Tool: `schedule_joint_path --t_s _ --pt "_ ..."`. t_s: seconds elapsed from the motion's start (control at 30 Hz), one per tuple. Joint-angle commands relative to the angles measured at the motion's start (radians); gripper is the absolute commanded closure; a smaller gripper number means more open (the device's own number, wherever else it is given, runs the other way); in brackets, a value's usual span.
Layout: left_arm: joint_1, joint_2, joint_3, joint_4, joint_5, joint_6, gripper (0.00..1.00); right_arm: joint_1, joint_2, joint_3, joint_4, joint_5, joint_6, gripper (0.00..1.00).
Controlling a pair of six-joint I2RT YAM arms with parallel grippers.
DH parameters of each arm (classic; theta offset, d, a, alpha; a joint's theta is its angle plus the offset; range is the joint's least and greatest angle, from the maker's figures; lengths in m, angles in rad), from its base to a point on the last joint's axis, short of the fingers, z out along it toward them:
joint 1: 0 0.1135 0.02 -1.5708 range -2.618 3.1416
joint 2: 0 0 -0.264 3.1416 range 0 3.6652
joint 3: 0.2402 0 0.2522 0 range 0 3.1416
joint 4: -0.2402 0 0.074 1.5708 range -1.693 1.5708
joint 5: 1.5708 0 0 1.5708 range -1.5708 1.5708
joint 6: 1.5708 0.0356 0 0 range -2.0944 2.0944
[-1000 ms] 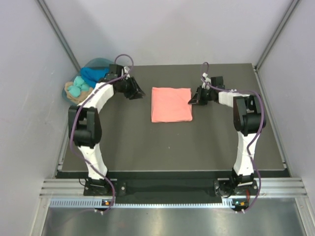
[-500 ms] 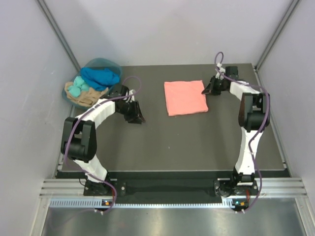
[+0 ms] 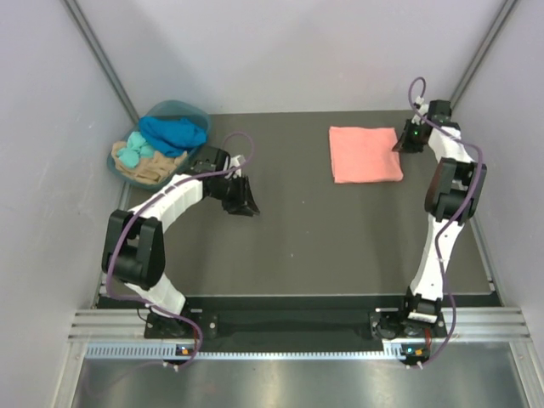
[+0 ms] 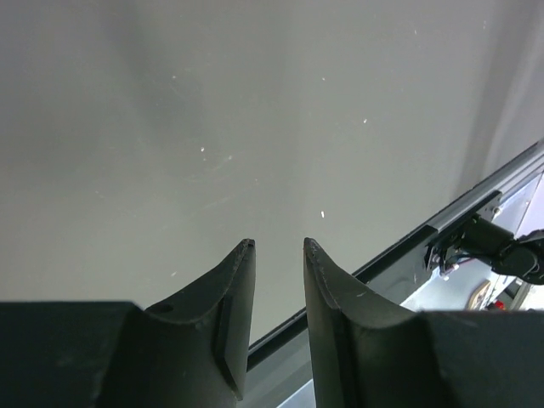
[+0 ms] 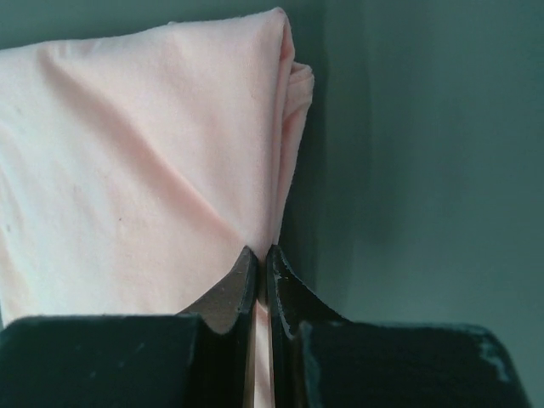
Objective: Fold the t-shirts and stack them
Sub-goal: Neatly place the folded tshirt to the corner
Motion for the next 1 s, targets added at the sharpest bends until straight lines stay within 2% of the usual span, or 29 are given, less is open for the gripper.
schedule_joint_path --t_s 0.0,0.27,0.77,0.97 --pt "-0.013 -0.053 -0.008 0.029 0.034 0.017 0.66 -0.042 0.031 0.115 -0.046 0.105 -0.066 1.00" --pt "-0.043 -0.025 -0.010 0.026 0.043 0.018 0.66 -0.084 0.127 0.337 -0.084 0.212 -0.166 0.99" --pt "-0.050 0.015 0.004 0.009 0.036 0.029 0.66 -0.147 0.164 0.446 0.034 0.298 -0.192 1.00" --pt "-0.050 0.024 0.015 0.006 0.025 0.034 0.66 -0.167 0.204 0.466 0.069 0.260 -0.165 0.98"
